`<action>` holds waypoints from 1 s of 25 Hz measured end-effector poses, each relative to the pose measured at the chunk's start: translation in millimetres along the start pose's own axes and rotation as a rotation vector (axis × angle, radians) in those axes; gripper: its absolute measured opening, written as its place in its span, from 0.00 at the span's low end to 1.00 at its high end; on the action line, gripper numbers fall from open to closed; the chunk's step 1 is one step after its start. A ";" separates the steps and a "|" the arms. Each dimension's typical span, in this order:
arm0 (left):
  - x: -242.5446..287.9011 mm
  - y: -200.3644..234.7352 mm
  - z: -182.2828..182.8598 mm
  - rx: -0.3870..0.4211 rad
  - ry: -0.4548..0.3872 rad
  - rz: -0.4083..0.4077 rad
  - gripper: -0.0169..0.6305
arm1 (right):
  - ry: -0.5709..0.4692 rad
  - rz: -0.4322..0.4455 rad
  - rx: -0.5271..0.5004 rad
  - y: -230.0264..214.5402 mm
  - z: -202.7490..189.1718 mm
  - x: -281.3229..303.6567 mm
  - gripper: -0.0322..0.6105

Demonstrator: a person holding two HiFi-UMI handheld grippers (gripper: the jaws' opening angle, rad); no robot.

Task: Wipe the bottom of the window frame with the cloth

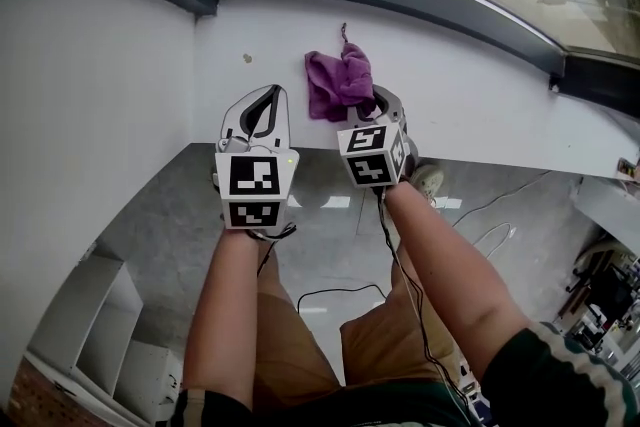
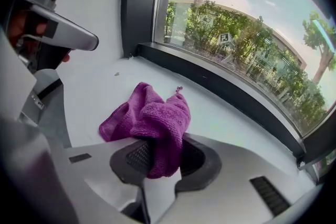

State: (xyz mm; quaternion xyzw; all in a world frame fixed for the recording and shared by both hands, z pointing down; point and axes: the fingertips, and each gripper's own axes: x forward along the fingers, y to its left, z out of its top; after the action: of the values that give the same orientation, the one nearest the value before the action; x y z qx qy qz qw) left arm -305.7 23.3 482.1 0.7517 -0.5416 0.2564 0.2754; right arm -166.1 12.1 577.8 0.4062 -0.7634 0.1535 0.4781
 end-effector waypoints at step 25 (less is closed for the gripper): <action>-32.9 74.8 -14.3 -0.073 0.017 0.123 0.04 | -0.067 0.130 -0.071 91.8 73.2 23.9 0.21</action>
State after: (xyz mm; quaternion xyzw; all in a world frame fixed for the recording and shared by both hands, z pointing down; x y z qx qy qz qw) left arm -387.7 35.8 480.0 0.7044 -0.5934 0.2592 0.2907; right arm -285.9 12.4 576.1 0.3435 -0.8086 0.1435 0.4556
